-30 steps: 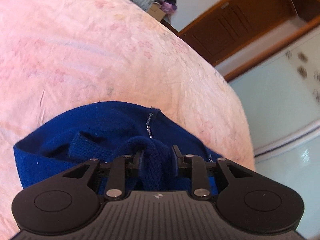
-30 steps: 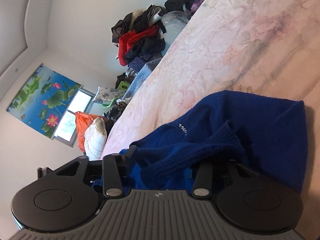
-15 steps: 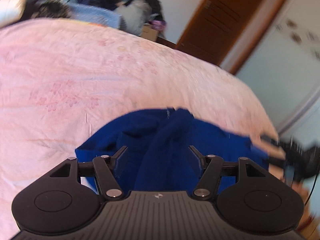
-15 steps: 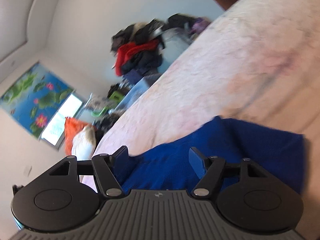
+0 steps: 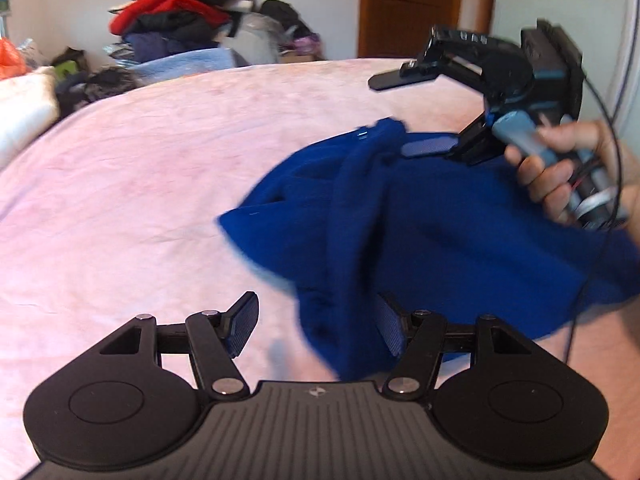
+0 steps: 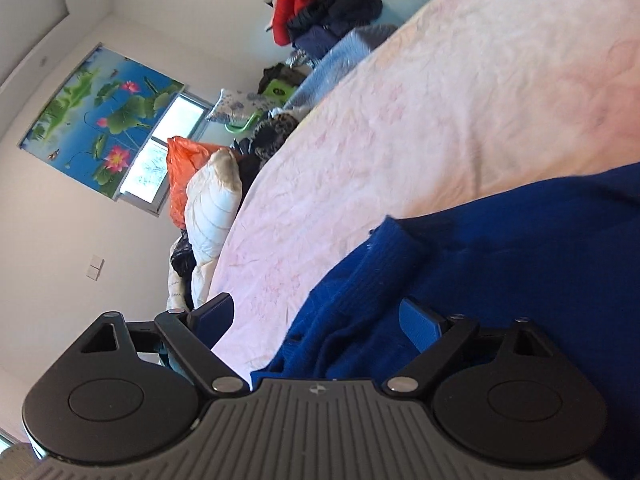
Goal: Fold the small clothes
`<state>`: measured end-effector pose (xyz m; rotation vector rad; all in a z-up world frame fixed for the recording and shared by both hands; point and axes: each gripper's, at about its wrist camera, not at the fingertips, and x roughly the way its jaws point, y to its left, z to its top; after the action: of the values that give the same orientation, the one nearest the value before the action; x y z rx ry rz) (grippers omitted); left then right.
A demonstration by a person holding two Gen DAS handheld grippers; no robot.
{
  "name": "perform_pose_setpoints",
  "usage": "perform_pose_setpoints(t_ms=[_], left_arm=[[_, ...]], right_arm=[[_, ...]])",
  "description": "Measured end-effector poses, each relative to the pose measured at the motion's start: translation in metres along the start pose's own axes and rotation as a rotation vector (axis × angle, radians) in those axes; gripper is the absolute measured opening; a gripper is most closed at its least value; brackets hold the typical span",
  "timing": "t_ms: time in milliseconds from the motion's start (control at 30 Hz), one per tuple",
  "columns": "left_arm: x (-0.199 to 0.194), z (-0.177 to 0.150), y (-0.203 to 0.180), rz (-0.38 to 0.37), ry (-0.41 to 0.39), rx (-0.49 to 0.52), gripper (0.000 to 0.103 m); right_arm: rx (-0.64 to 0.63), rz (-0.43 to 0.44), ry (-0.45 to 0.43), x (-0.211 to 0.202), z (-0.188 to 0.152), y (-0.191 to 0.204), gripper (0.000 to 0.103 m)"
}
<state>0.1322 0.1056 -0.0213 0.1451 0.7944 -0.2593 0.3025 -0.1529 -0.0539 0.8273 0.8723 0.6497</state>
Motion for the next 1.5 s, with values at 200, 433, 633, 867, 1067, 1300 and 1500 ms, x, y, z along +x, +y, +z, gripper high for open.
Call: perform_pose_setpoints(t_ms=[200, 433, 633, 867, 1067, 1300, 1500], left_arm=[[0.01, -0.009, 0.018, 0.12, 0.021, -0.049, 0.06], [-0.003, -0.015, 0.03, 0.182, 0.017, -0.096, 0.058], [-0.024, -0.003, 0.02, 0.129, -0.06, -0.122, 0.059], [-0.013, 0.006, -0.009, 0.026, -0.042, -0.106, 0.059], [-0.005, 0.002, -0.021, -0.03, -0.031, -0.097, 0.06], [0.004, -0.012, -0.016, 0.019, 0.027, -0.051, 0.06], [-0.012, -0.024, 0.008, -0.034, 0.035, -0.147, 0.061]], right_arm=[[-0.046, 0.052, -0.033, 0.032, 0.015, 0.028, 0.089], [-0.224, 0.055, -0.053, 0.011, 0.013, 0.058, 0.1], [-0.101, -0.057, -0.028, 0.032, 0.015, 0.032, 0.099], [-0.109, 0.127, -0.053, 0.041, 0.006, 0.053, 0.102], [-0.223, -0.161, -0.078, -0.035, -0.016, 0.038, 0.103], [-0.21, -0.454, -0.171, -0.146, -0.041, -0.027, 0.1], [-0.404, -0.651, -0.344, -0.196, -0.093, -0.003, 0.103]])
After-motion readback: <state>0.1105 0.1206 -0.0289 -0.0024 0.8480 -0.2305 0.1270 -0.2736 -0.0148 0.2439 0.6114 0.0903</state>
